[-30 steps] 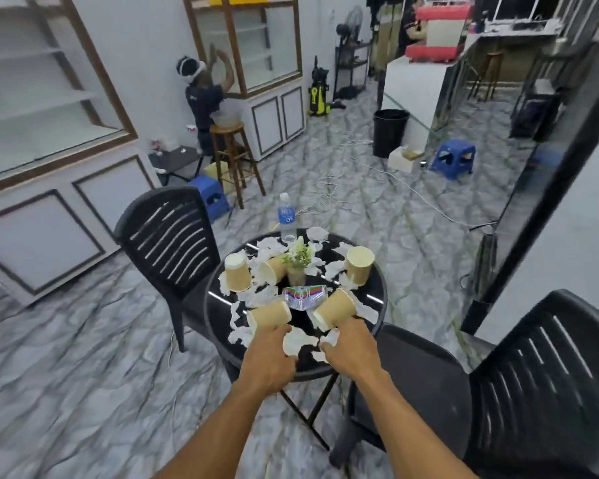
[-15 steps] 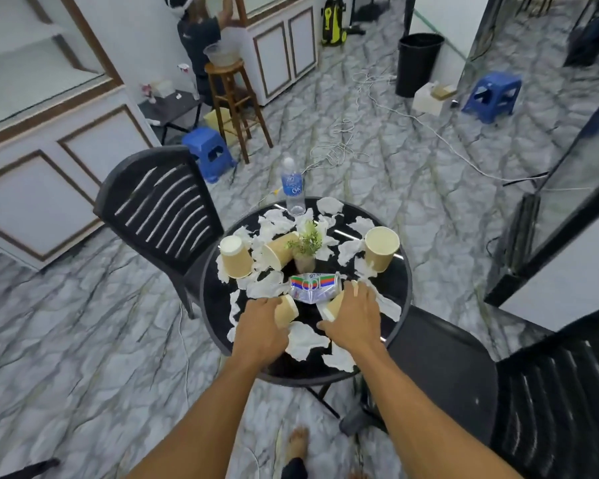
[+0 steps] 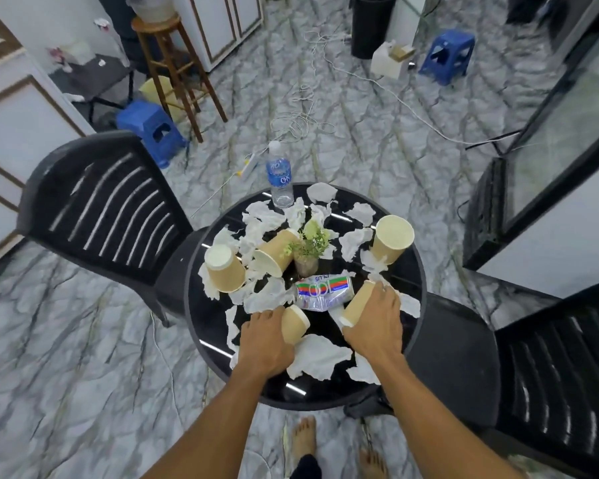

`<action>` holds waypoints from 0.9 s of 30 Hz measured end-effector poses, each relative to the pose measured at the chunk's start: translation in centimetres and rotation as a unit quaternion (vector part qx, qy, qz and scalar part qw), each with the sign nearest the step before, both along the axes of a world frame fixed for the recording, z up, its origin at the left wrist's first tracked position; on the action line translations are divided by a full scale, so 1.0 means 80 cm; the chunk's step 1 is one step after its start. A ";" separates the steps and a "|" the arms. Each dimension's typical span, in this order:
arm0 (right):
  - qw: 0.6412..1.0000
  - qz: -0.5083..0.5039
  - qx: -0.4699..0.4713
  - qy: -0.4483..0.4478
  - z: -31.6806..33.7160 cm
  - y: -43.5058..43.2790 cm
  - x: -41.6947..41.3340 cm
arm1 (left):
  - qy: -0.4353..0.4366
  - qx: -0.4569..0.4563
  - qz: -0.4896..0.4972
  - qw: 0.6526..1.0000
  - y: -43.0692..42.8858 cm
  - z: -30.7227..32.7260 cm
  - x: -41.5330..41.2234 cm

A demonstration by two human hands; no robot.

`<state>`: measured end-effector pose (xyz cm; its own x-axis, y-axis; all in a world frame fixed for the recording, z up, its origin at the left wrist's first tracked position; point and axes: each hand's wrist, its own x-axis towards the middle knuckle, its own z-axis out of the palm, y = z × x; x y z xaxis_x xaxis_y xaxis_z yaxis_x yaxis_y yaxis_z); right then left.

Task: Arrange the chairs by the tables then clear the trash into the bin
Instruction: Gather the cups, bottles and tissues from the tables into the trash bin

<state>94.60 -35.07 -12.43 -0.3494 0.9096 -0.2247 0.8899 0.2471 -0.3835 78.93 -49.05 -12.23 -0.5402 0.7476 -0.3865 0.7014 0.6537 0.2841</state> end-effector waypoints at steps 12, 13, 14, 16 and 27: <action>0.983 -0.059 0.093 0.144 0.070 -0.001 0.037 | 0.059 0.229 -0.003 0.972 0.014 0.066 0.032; 0.980 -0.062 0.099 0.164 0.082 -0.001 0.049 | 0.062 0.251 -0.016 0.966 0.024 0.075 0.043; 0.976 -0.064 0.106 0.181 0.093 -0.002 0.064 | 0.061 0.265 -0.027 0.962 0.035 0.084 0.058; 0.969 -0.074 0.112 0.210 0.112 -0.008 0.106 | 0.050 0.286 -0.045 0.956 0.056 0.099 0.097; 0.934 -0.241 0.149 0.218 0.127 -0.164 0.453 | -0.081 0.276 -0.313 0.905 0.065 0.095 0.423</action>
